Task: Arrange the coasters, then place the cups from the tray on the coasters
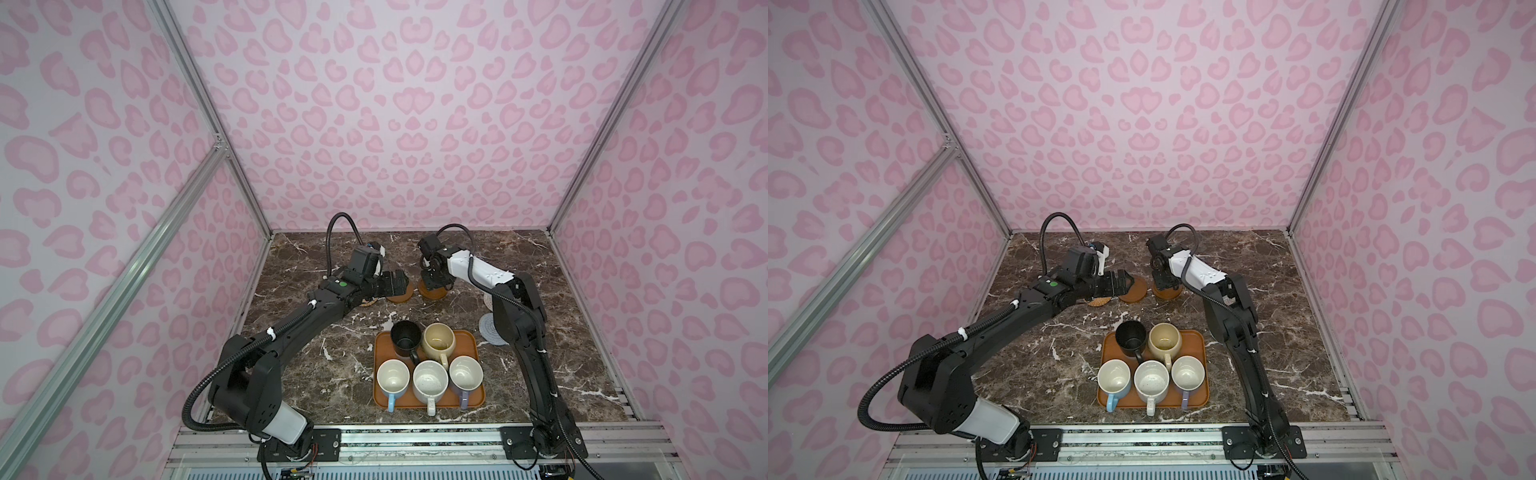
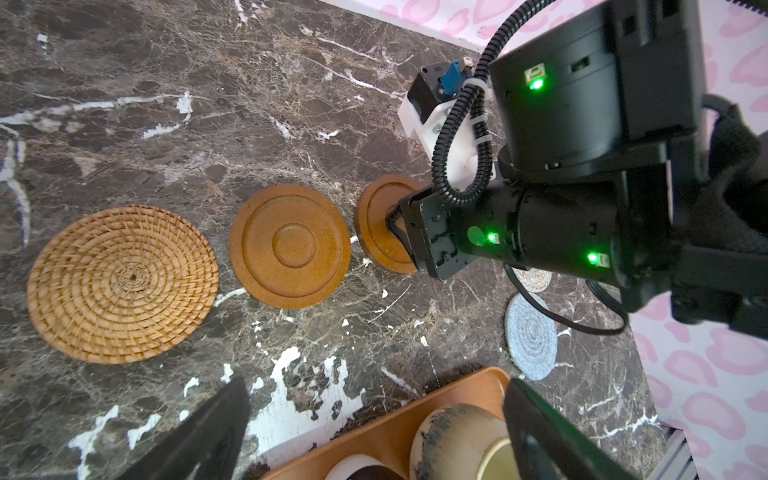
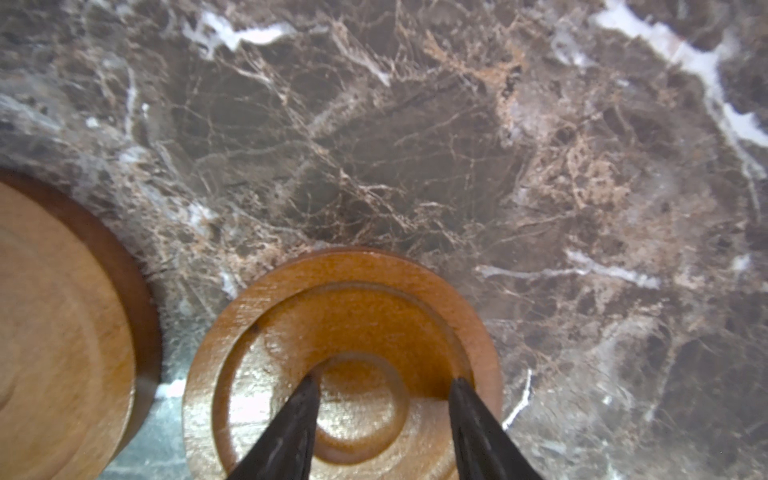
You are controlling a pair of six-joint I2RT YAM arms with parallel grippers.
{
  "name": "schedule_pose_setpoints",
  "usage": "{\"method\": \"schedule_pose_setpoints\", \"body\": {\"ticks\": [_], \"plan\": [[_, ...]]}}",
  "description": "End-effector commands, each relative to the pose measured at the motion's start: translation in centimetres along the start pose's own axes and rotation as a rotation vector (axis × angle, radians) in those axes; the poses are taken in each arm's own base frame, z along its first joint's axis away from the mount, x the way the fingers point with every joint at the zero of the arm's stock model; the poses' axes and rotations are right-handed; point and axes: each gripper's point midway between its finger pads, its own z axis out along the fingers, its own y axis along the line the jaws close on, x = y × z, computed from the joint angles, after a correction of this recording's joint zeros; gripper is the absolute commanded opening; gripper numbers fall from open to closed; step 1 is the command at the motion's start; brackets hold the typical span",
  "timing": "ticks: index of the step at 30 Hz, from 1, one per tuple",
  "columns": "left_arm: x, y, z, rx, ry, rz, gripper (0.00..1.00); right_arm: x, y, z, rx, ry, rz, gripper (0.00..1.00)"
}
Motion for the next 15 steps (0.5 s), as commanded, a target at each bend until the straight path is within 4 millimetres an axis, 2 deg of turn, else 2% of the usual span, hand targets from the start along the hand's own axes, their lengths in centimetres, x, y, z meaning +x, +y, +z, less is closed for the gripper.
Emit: {"method": "schedule_pose_setpoints", "body": {"ticks": [1,7,15], "plan": [[-0.3,-0.1,-0.3,0.001,-0.011,0.005,0.97,3.7,0.3,1.1,-0.015,0.155,-0.018,0.54],[-0.3,-0.1,-0.2,0.003,-0.013,0.003,0.97,3.6,0.8,0.6,-0.026,0.139,-0.024,0.54],[-0.5,-0.2,-0.1,0.006,-0.017,0.0,0.97,2.2,0.4,-0.4,-0.005,0.103,-0.017,0.57]]}}
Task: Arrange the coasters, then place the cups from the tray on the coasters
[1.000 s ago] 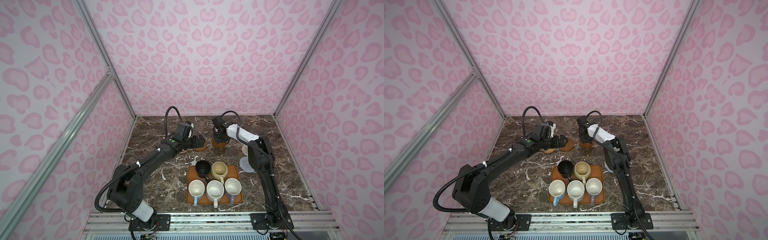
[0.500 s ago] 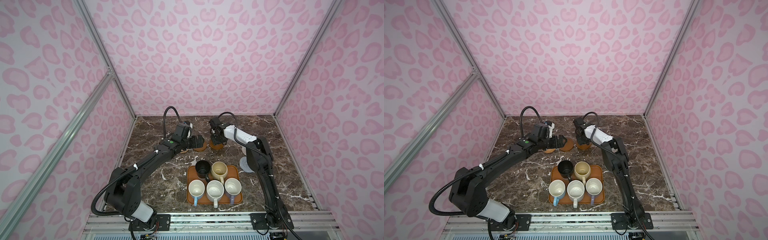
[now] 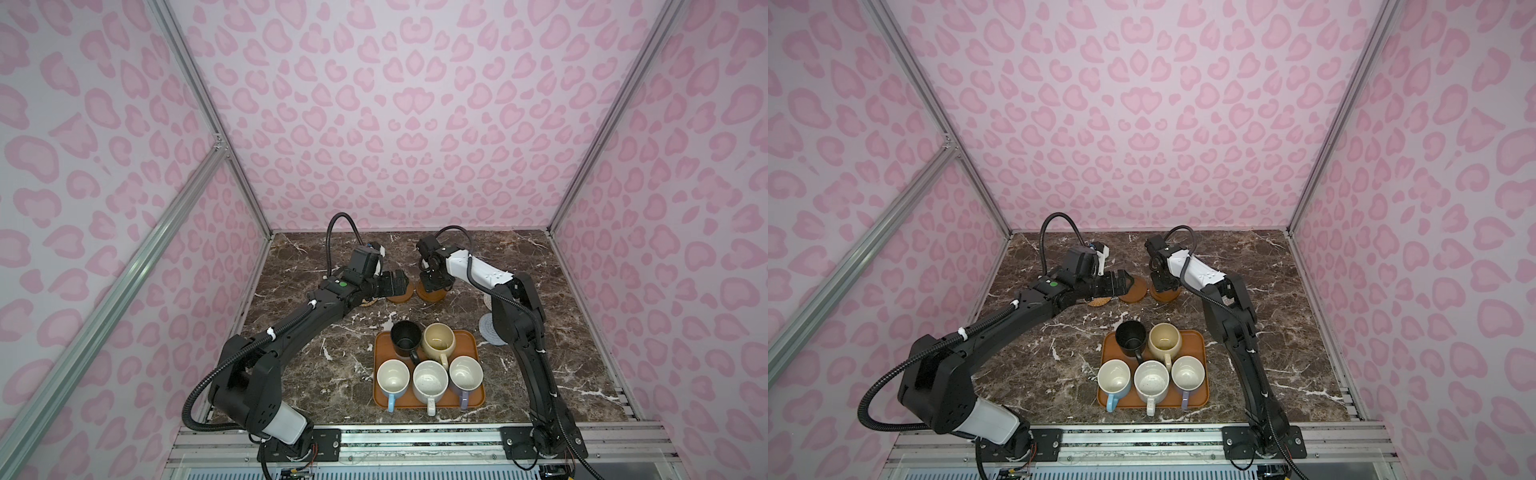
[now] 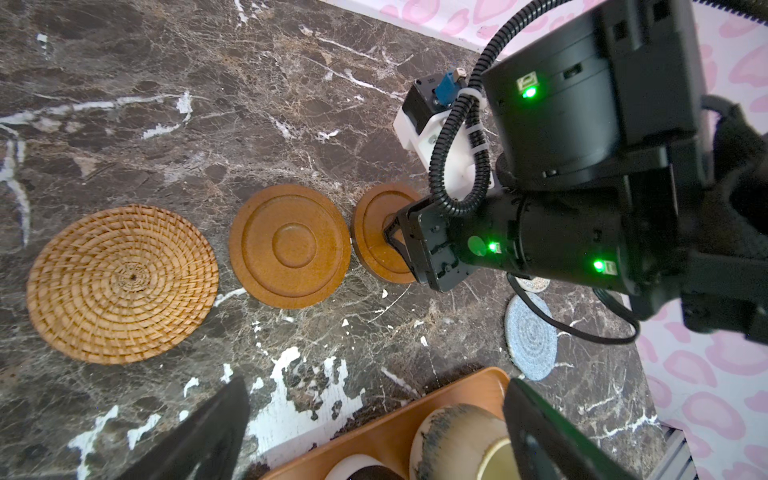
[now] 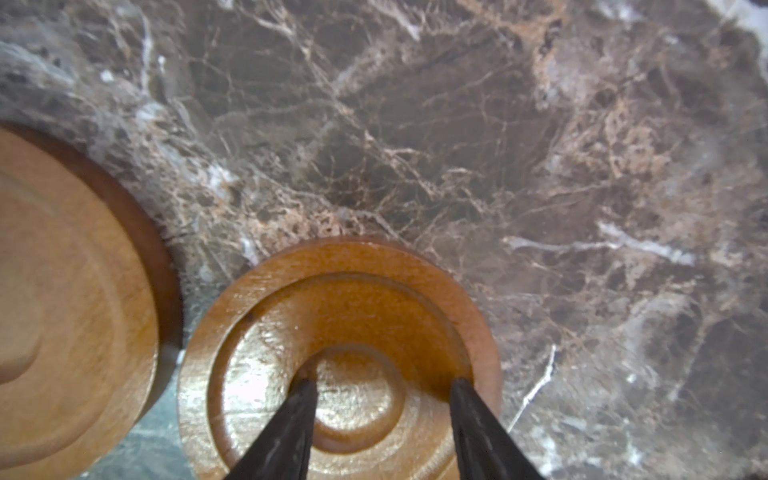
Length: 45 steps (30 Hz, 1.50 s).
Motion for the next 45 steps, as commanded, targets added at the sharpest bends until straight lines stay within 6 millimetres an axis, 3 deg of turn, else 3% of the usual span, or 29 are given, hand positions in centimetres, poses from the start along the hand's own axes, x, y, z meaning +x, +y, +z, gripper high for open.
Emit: {"method": "schedule_pose_setpoints", "body": {"ticks": [1,8,13,16,17,18,26,32,36,45], "plan": [[-0.5,-0.1,0.0,0.001,-0.017,-0.001,0.97,1.0,-0.1,0.0,0.009,0.047,-0.012,0.58],[-0.8,-0.1,-0.5,-0.002,-0.034,-0.005,0.97,-1.6,-0.1,-3.2,0.016,-0.044,-0.002,0.63],[-1.2,-1.1,-2.0,0.05,-0.08,0.0,0.97,-1.4,-0.4,-6.5,0.02,-0.121,0.016,0.75],[-1.7,-2.0,-3.9,0.09,-0.114,0.007,0.97,-0.7,-0.9,-9.1,0.029,-0.199,0.042,0.85],[-1.8,-2.2,-4.5,0.099,-0.126,0.006,0.97,-0.4,-1.2,-10.0,0.026,-0.227,0.057,0.96],[-1.9,-2.4,-5.2,0.11,-0.139,0.004,0.97,0.1,-1.4,-10.8,0.02,-0.249,0.073,0.98],[-1.6,-4.6,-8.4,0.218,-0.188,0.026,0.97,4.3,-4.1,-15.5,0.072,-0.374,0.129,0.99],[-1.2,-5.8,-9.1,0.269,-0.188,0.046,0.97,7.6,-6.6,-17.9,0.122,-0.45,0.186,0.99],[-0.8,-6.9,-8.5,0.304,-0.16,0.06,0.98,10.4,-7.6,-16.6,0.101,-0.412,0.241,0.98],[0.6,-8.5,-4.2,0.25,-0.038,0.094,0.98,16.2,-9.4,-10.1,0.0,-0.204,0.36,0.89]]}}
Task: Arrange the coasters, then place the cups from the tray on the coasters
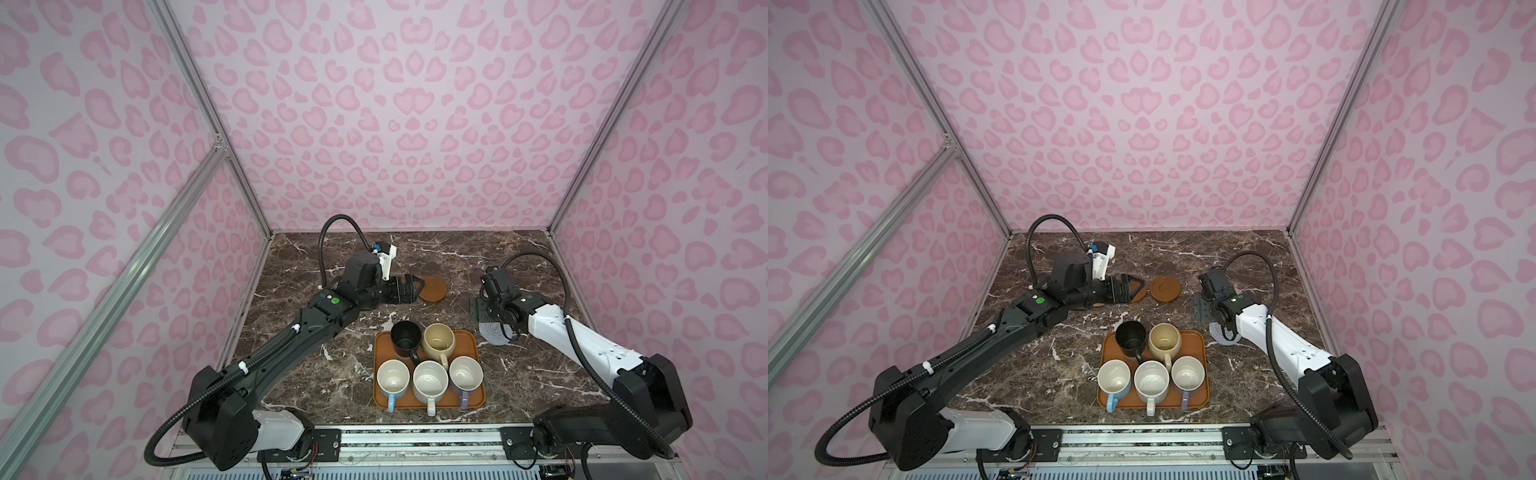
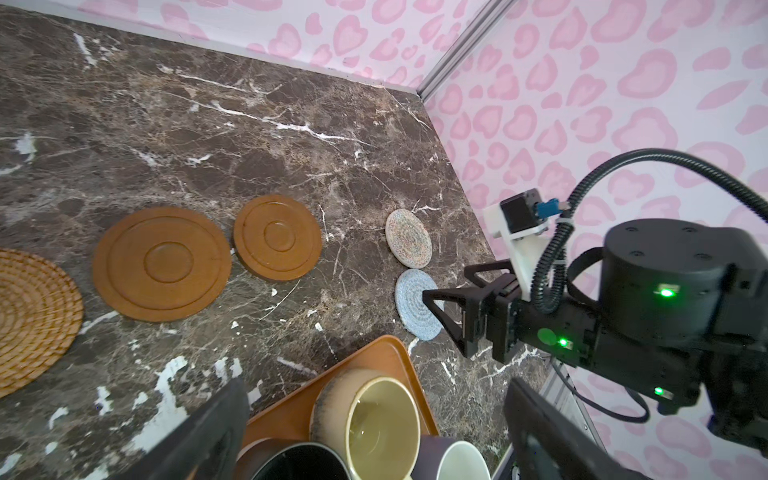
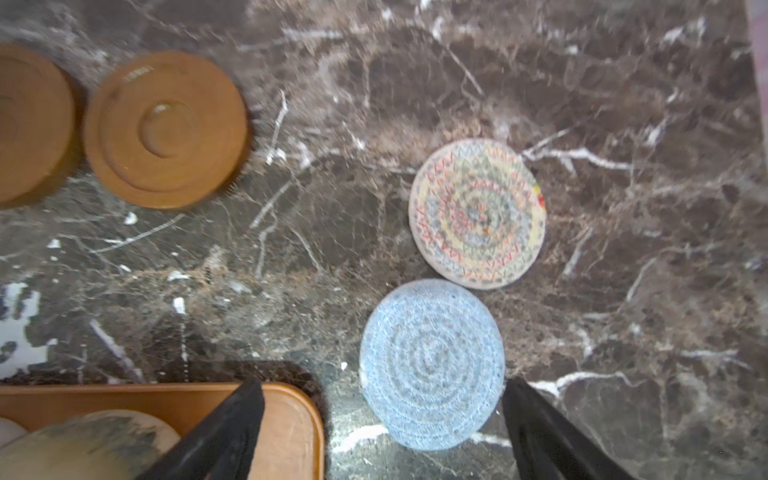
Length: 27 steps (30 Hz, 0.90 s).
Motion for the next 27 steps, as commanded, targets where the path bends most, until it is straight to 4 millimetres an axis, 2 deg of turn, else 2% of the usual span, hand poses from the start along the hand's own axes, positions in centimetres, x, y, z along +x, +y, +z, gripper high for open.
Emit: {"method": "schedule_pose_setpoints", "body": {"ticks": [1,6,14,27], "plan": [[0.1,0.1,1.2,-0.025,0.027,0.009,0.98,1.3,0.8,1.3,-0.079,0.045,0.043,0.86],[0.7,0.6,2.9,-0.049,0.067,0.003,0.98,3.1,0.4,3.4,-0.072,0.115,0.057,0.76],[1.4,1.2,4.0,-0.08,0.109,0.012,0.97,5.6,-0.4,5.6,-0.065,0.196,0.091,0.62],[1.5,1.5,4.4,-0.094,0.114,0.019,0.97,5.8,1.2,6.6,-0.105,0.237,0.072,0.54]]}}
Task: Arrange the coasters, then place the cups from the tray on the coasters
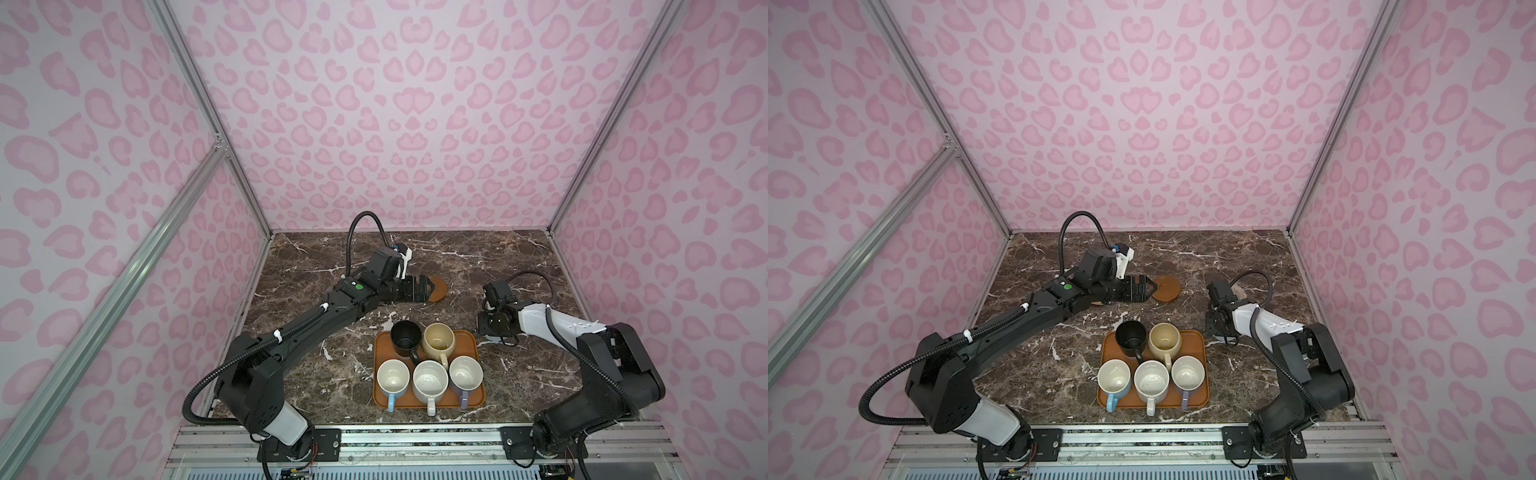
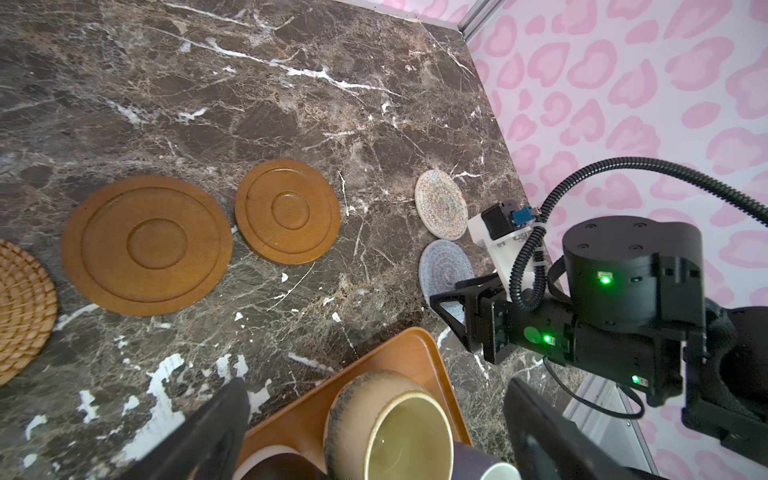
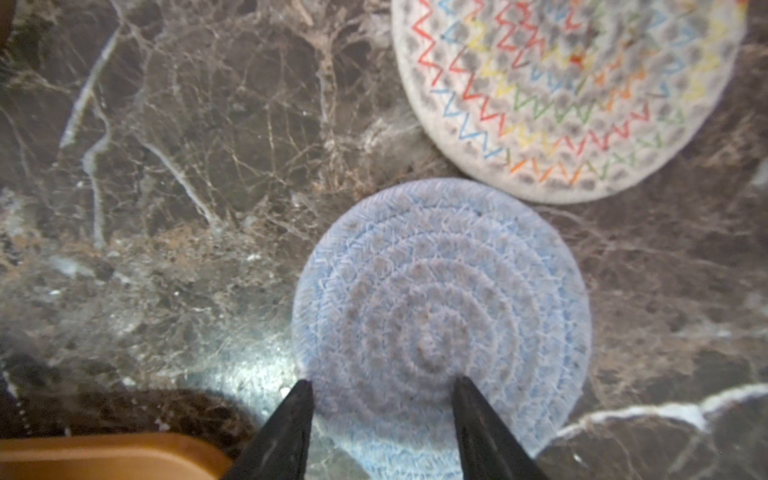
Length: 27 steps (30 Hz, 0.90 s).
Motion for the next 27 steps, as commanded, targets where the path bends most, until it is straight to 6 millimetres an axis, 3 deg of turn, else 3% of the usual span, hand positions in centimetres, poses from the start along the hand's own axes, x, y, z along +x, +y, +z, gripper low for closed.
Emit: {"method": "schedule_pose_setpoints", "body": {"ticks": [1,7,16,27], "plan": [[-0.4,0.0,0.0,-0.007,-0.005,0.015,0.97,1.0,1.5,0.5,-0.057,0.053,-0.01,0.54],[-0.4,0.2,0.3,-0.017,0.001,0.018,0.97,0.3,2.8,1.4,-0.068,0.069,-0.022,0.53],[-0.5,0.4,0.5,-0.028,-0.004,0.017,0.97,-2.4,5.6,2.7,-0.097,0.075,-0.049,0.52],[-0.7,0.9,1.0,-0.046,-0.005,0.017,0.97,-5.4,5.4,4.6,-0.036,0.089,-0.029,0.52]]}}
